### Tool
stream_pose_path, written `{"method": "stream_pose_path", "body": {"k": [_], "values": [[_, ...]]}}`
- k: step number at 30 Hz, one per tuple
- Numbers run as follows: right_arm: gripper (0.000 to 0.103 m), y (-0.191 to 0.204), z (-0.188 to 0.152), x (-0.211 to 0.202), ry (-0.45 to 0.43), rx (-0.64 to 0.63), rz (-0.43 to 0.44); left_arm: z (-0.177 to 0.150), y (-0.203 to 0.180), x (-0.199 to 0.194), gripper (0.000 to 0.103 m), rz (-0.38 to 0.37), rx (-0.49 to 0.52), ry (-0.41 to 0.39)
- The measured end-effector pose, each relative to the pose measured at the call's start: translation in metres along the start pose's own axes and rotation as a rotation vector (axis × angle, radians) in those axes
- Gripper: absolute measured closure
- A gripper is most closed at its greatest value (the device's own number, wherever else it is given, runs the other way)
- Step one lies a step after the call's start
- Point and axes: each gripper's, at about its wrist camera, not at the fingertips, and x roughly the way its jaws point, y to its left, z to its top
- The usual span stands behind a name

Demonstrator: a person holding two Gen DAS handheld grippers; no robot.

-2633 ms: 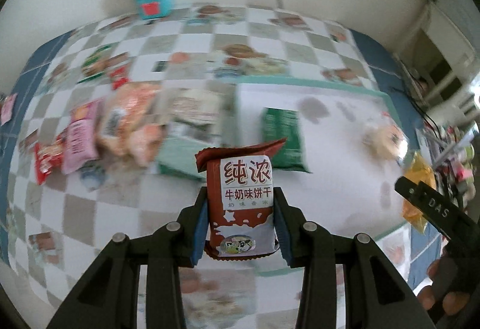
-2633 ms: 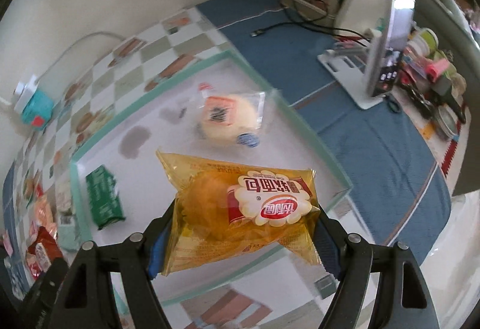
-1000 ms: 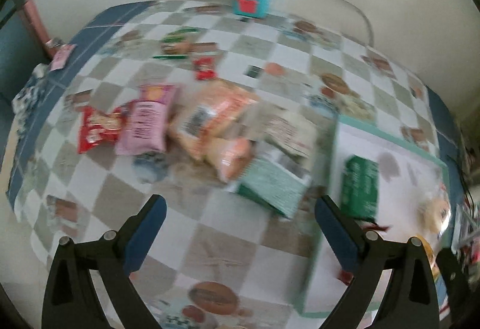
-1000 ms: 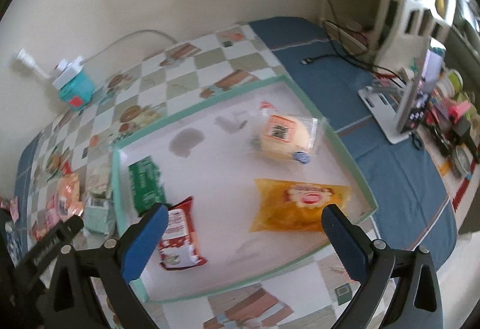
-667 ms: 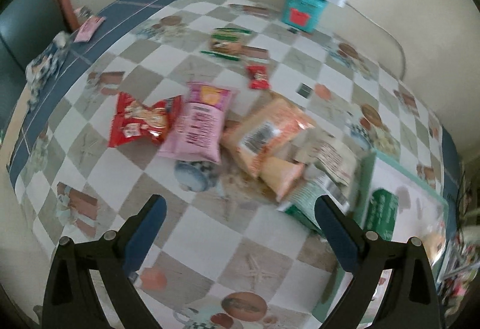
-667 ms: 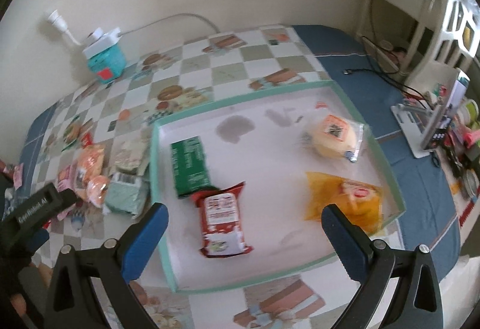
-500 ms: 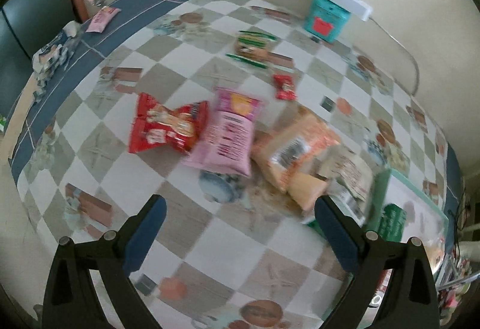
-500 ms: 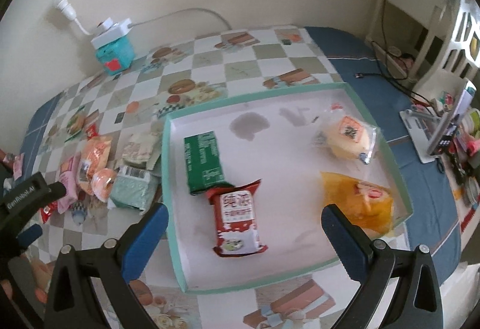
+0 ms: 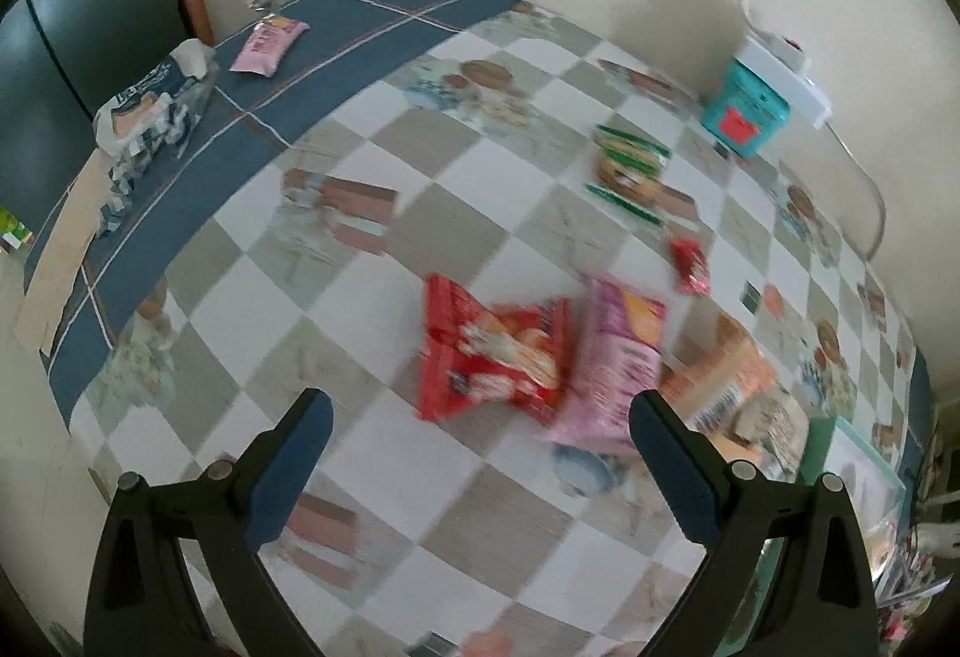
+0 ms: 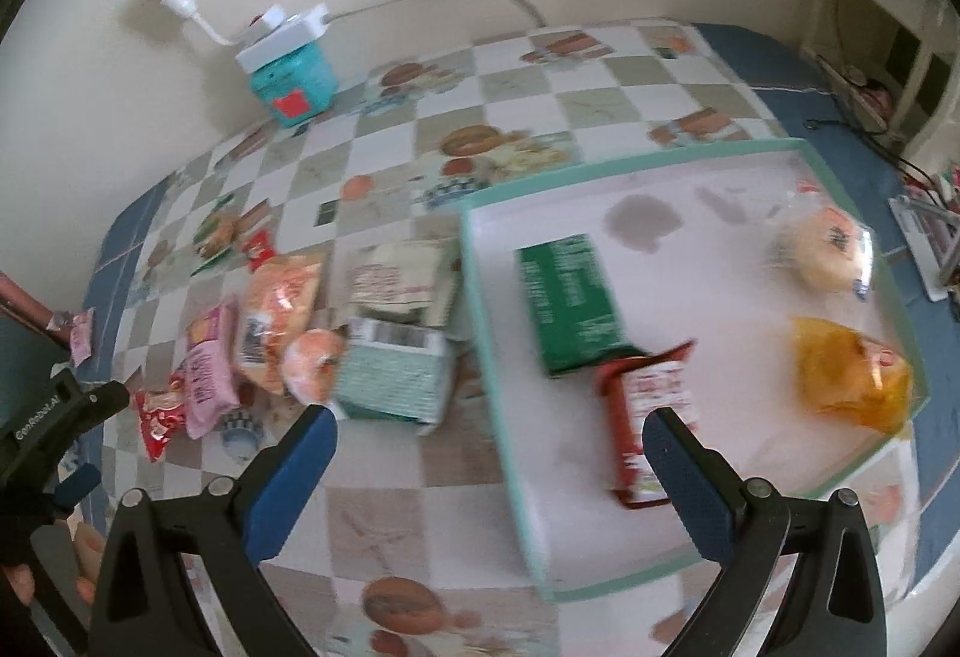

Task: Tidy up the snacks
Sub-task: 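Move the left gripper to the red 'nice' pack while the right gripper moves to the green-white pack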

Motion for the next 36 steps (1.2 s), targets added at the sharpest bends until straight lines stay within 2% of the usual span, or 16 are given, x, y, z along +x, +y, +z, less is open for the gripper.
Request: {"method": "stream_pose_path", "body": {"k": [5,11,18,26,33,36], "values": [[0.0,0.031,-0.001,0.012,0.009,-0.033,0.029,0.02,0.03,0.008,0.004,-0.006,-0.029,0.003],[0.0,0.055,0.0,0.028,0.022,-0.064,0.032,0.032,0.049,0.024,0.004,-0.034,-0.079,0.027],[0.0,0.066,0.006,0.044,0.04,-0.078,0.028,0.034,0.028,0.052,0.004,-0.111,-0.044,0.094],[0.0,0.064,0.013,0.061,0.068,-0.067,0.015,0.028,0.006,0.08,0.004,-0.083,0.026,0.178],[0.002,0.061,0.017,0.068,0.077,-0.054,0.021,0.026,-0.009,0.093,0.004,-0.045,0.062,0.192],[0.004,0.055,0.019,0.071,0.081,-0.037,0.02,0.024,-0.01,0.097,0.008,-0.028,0.062,0.202]]}}
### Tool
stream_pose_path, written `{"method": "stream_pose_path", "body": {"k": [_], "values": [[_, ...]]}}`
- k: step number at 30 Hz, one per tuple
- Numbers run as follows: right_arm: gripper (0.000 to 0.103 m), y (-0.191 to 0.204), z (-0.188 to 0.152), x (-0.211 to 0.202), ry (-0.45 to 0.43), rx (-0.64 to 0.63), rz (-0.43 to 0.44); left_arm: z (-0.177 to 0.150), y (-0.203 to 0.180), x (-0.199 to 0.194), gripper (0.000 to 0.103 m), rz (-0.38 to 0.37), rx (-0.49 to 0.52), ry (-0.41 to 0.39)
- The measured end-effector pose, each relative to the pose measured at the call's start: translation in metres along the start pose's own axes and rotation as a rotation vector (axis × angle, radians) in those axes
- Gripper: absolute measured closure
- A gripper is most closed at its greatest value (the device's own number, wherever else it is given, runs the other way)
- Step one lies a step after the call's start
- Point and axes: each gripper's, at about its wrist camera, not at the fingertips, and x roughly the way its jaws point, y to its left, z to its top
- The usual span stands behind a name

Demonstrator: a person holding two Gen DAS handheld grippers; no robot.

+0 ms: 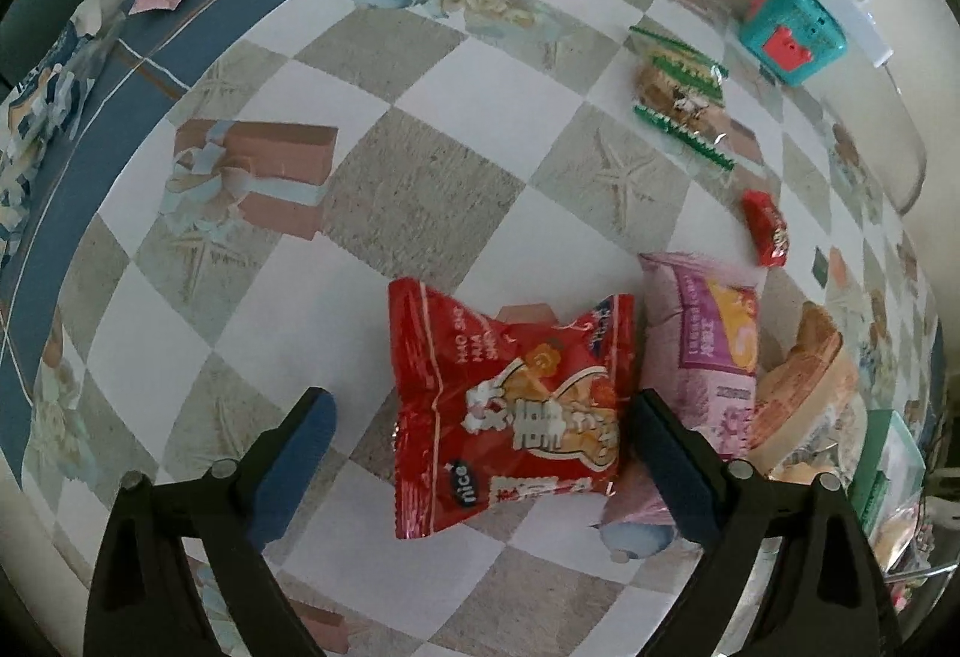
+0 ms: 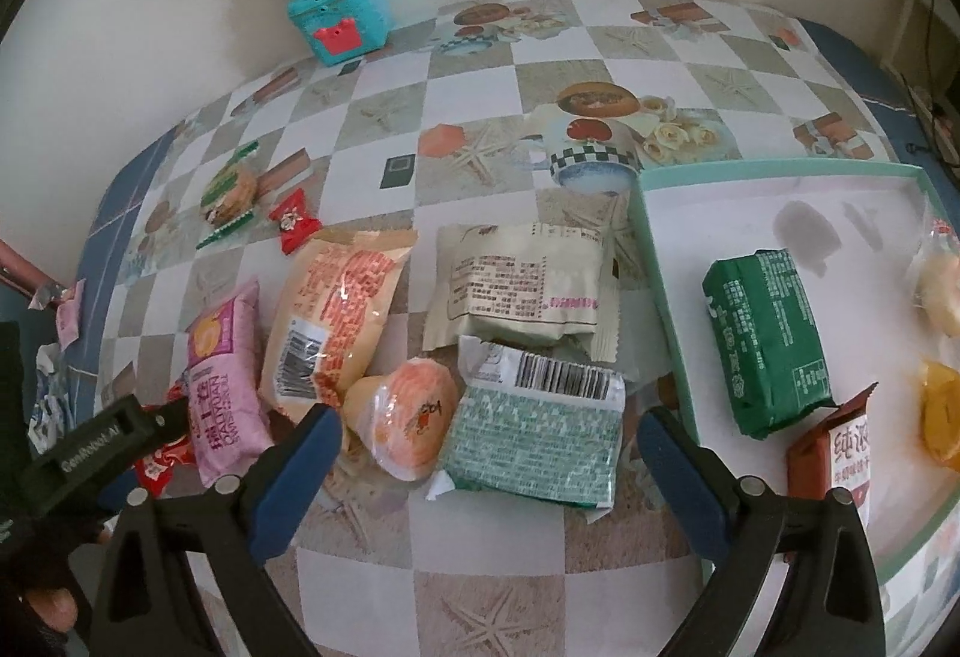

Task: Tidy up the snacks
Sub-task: 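Move the left gripper to the red 'nice' pack while the right gripper moves to the green-white pack, then grasp the red 'nice' pack with the left gripper while the right gripper grasps the green-white pack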

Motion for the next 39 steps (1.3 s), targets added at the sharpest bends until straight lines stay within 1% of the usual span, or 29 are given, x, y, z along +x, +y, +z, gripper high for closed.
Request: {"method": "stream_pose_path", "body": {"k": [1,4,5,7,10,11,13,14,16,20,23,31,36,39], "values": [[0.006,-0.003,0.001,0.001,0.004,0.014,0.001,0.0,-0.001,0.0,0.01,0.014,0.006,-0.004],[0.008,-0.01,0.001,0.002,0.013,0.045,0.018,-0.002,-0.002,-0.002,0.02,0.027,0.006,-0.016],[0.012,-0.011,0.001,0.001,0.008,0.049,0.018,-0.002,-0.003,-0.003,0.022,0.027,0.005,-0.019],[0.016,-0.013,0.002,-0.003,0.002,0.056,0.024,-0.003,-0.003,-0.003,0.022,0.023,0.002,-0.02],[0.017,-0.017,0.005,-0.014,-0.025,0.081,0.043,-0.003,-0.003,-0.003,0.023,0.017,-0.009,-0.021],[0.017,-0.018,0.007,-0.018,-0.037,0.08,0.041,-0.003,-0.002,-0.003,0.023,0.019,-0.026,-0.02],[0.017,-0.02,0.008,-0.023,-0.052,0.076,0.026,0.0,0.0,-0.004,0.023,0.02,-0.026,-0.02],[0.019,-0.021,0.008,-0.024,-0.052,0.076,0.018,0.0,0.001,-0.004,0.023,0.02,-0.028,-0.021],[0.022,-0.024,0.008,-0.02,-0.034,0.084,0.01,0.001,0.001,-0.004,0.023,0.02,-0.028,-0.02],[0.034,-0.028,0.004,-0.005,0.018,0.097,0.007,-0.002,0.001,-0.005,0.023,0.023,-0.023,-0.018],[0.036,-0.028,0.001,-0.001,0.028,0.092,-0.002,-0.003,0.004,-0.004,0.023,0.028,-0.016,-0.016],[0.037,-0.011,-0.004,0.005,0.044,0.027,-0.013,-0.003,-0.003,-0.003,0.023,0.038,-0.01,-0.016],[0.038,-0.015,-0.004,0.008,0.043,0.038,-0.01,-0.003,-0.001,-0.004,0.023,0.04,-0.011,-0.016],[0.036,-0.013,-0.005,0.01,0.036,0.027,-0.019,-0.002,-0.003,-0.003,0.023,0.046,-0.008,-0.016]]}}
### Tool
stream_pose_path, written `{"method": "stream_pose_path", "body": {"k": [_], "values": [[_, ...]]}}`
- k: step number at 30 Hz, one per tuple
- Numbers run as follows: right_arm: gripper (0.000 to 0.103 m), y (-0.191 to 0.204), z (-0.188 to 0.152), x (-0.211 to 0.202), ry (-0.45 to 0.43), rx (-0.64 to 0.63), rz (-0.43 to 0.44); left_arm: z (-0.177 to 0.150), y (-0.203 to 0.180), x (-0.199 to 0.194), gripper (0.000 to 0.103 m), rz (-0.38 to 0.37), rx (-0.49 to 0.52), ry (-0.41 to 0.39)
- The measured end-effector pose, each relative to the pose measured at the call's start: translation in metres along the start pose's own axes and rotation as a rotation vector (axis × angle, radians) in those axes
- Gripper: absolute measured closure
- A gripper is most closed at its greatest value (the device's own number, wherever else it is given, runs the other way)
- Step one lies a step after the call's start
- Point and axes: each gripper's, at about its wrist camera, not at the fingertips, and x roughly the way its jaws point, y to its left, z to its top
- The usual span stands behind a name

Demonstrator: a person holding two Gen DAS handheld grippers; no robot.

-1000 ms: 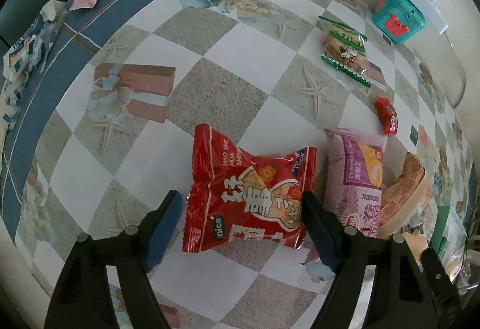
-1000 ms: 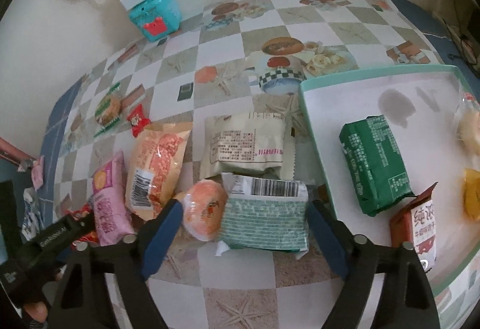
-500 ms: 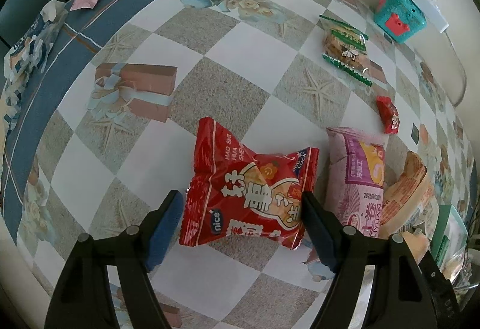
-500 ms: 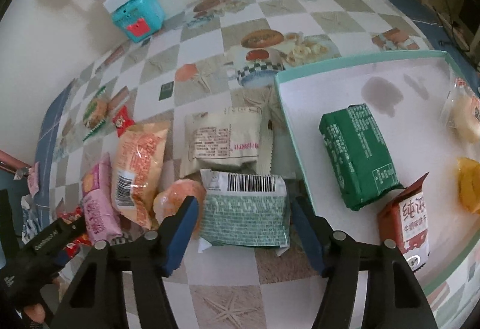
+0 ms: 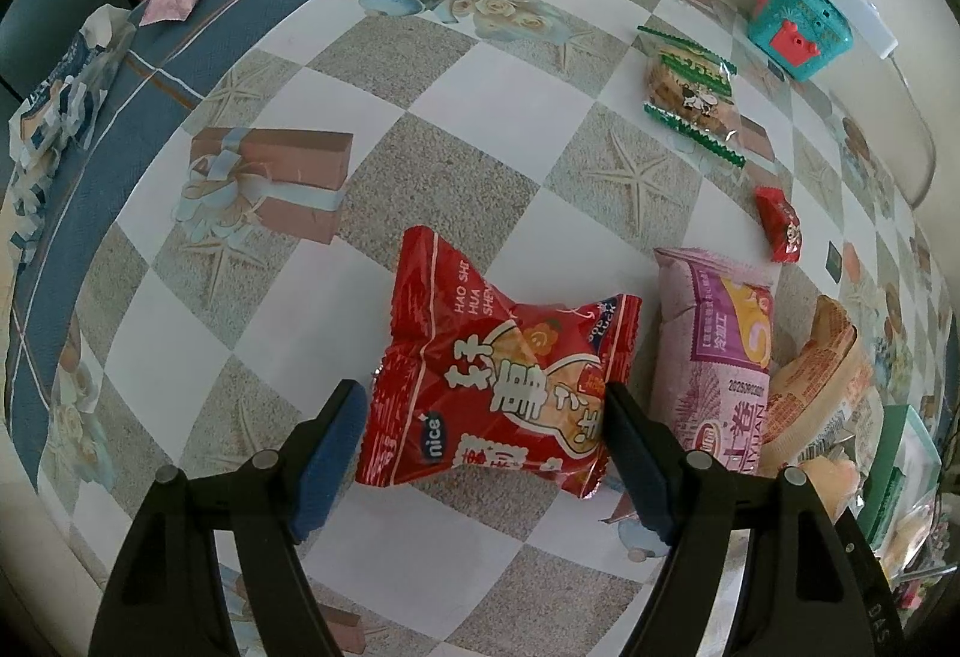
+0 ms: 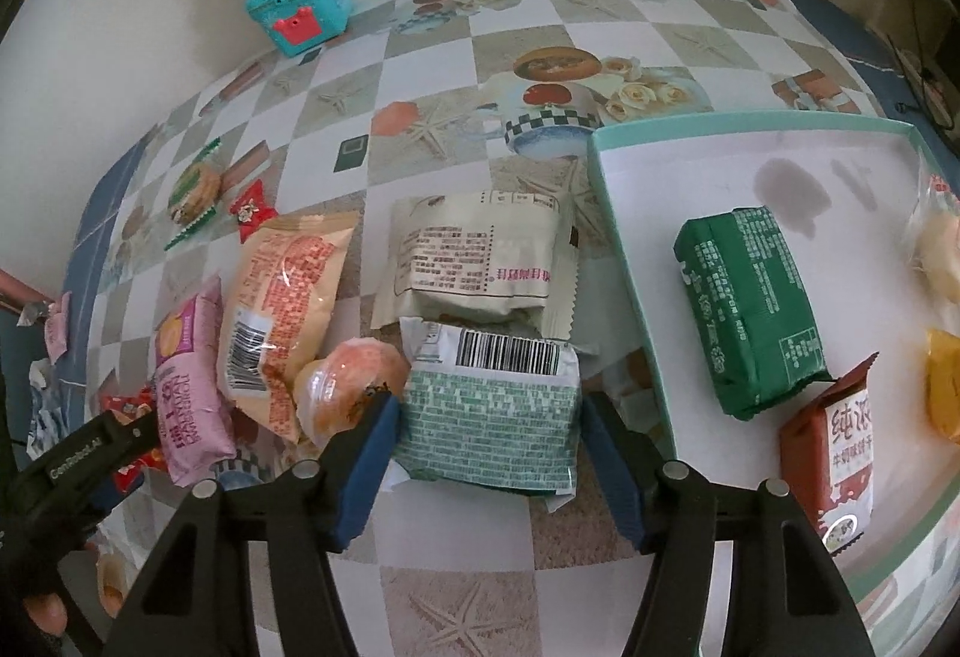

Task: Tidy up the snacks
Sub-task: 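Grasp the red 'nice' pack with the left gripper while the right gripper grasps the green-white pack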

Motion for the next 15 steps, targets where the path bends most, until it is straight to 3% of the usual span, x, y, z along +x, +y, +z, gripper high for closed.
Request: {"method": "stream_pose_path", "body": {"k": [8,15], "values": [[0.032,-0.0001,-0.0012,0.0067,0.002,0.003,0.011,-0.0022,-0.0055,-0.0011,0.023,0.014,0.008,-0.001],[0.03,0.0094,-0.0031,0.0098,0.0,-0.035,-0.031,-0.0039,-0.0095,-0.0002,0.023,0.023,0.014,-0.002]]}}
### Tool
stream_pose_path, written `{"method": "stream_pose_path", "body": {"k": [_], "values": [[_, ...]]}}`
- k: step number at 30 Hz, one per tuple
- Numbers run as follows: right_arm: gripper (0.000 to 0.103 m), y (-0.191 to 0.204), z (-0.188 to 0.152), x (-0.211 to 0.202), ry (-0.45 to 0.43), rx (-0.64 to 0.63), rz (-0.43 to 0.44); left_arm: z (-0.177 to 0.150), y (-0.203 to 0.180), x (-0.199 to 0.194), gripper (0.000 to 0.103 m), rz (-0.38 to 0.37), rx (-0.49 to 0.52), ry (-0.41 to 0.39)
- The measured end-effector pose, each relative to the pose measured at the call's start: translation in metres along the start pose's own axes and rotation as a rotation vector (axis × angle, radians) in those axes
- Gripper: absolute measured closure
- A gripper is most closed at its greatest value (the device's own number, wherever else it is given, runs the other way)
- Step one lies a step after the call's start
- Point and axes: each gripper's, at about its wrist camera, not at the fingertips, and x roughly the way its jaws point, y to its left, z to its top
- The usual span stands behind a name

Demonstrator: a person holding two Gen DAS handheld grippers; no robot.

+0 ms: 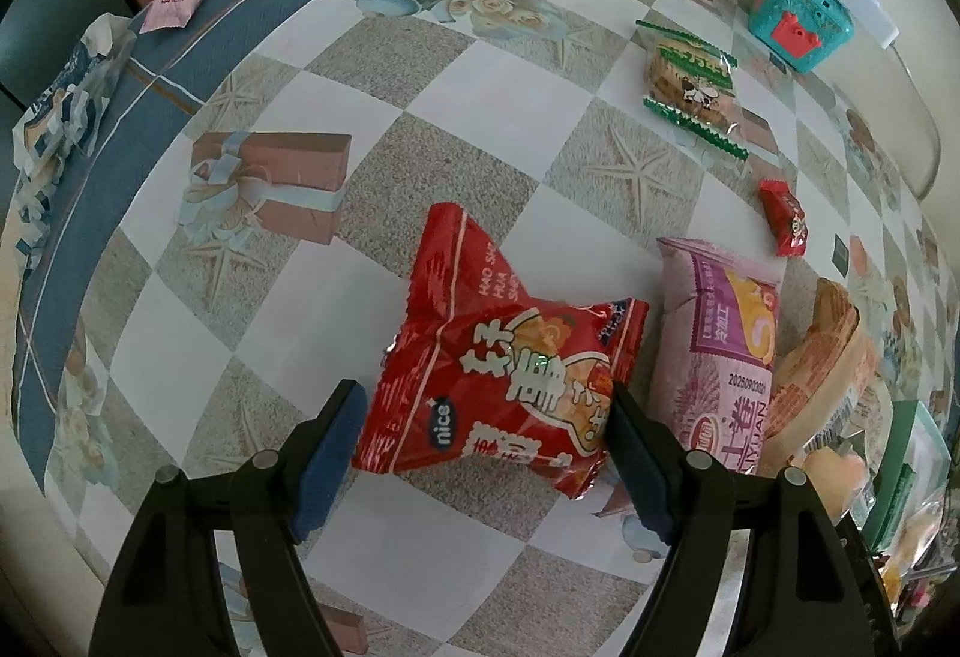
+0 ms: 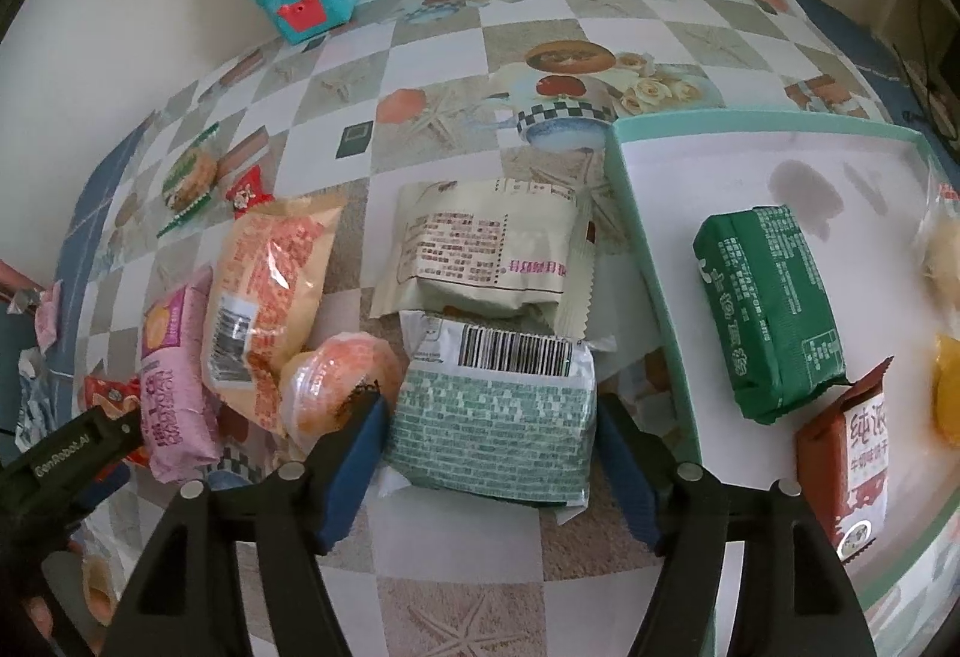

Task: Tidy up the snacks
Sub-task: 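Grasp the red 'nice' pack with the left gripper while the right gripper grasps the green-white pack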

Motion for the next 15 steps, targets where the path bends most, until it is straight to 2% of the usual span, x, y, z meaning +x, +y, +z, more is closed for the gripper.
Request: {"method": "stream_pose_path", "body": {"k": [5,8,9,11,12,13,15], "values": [[0.03,0.002,0.0,0.002,-0.002,-0.007,-0.016,0.0,-0.001,0.0,0.023,0.001,-0.001,0.0],[0.034,0.001,0.0,0.002,-0.003,-0.006,-0.012,-0.001,0.0,0.0,0.024,-0.002,-0.006,0.002],[0.035,0.001,0.0,0.001,-0.004,-0.005,-0.006,-0.001,0.0,-0.001,0.028,-0.007,-0.007,0.002],[0.039,0.002,0.0,-0.001,-0.006,-0.007,0.002,0.0,0.002,-0.005,0.059,-0.013,-0.008,-0.01],[0.039,0.002,0.001,-0.003,-0.009,-0.009,0.004,0.0,0.003,-0.008,0.066,-0.024,-0.01,-0.011],[0.039,0.001,0.0,-0.005,-0.012,-0.01,0.008,-0.001,0.003,-0.01,0.069,-0.032,-0.011,-0.012],[0.04,0.0,0.001,-0.008,-0.015,-0.011,0.013,-0.001,0.004,-0.012,0.07,-0.032,-0.007,-0.013]]}}
